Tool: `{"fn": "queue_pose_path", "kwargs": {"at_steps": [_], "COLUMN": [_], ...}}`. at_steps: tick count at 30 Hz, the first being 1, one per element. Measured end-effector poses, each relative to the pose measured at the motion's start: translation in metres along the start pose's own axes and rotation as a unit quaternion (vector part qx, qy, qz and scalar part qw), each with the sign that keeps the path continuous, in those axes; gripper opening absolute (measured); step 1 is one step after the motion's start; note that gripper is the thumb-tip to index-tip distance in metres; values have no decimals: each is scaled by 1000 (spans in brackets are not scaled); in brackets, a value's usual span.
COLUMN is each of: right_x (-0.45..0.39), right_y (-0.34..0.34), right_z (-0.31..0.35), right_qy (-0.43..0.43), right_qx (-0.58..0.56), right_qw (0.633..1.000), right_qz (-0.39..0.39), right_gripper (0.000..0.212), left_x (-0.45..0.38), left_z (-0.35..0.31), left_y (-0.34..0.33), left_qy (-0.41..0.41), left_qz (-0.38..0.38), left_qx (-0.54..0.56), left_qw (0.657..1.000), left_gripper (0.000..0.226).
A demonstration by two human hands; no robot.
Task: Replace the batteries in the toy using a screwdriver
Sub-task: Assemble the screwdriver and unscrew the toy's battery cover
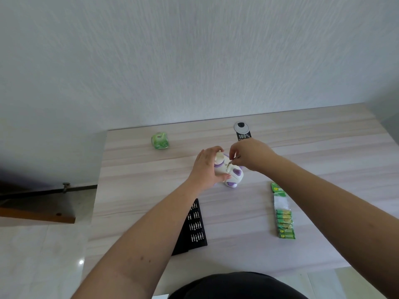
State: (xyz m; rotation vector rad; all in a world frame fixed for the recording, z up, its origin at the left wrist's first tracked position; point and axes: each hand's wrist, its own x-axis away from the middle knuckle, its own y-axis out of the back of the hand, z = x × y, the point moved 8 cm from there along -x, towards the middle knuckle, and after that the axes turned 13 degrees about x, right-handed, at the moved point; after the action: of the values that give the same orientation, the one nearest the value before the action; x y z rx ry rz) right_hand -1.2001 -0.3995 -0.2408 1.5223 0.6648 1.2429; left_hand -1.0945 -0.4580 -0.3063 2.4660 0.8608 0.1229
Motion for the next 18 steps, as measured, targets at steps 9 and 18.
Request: {"fn": "queue_pose_path", "kwargs": {"at_steps": [9, 18], "right_x": [23, 69], "right_y": [0, -41], "right_z": [-25, -30], "right_qy": [-57, -124], "right_qx": [-187, -583], "right_qw": [981, 803], "right_qz": [-20, -19], "right_gripper": [8, 12], "left_x": [2, -1], "left_z": [-12, 1], "left_y": [4, 2], "left_qy": [-22, 29], "left_qz": [4, 33], "left_qx": [-13, 0], "left_qw": [1000, 999], "left_gripper": [77, 79]}}
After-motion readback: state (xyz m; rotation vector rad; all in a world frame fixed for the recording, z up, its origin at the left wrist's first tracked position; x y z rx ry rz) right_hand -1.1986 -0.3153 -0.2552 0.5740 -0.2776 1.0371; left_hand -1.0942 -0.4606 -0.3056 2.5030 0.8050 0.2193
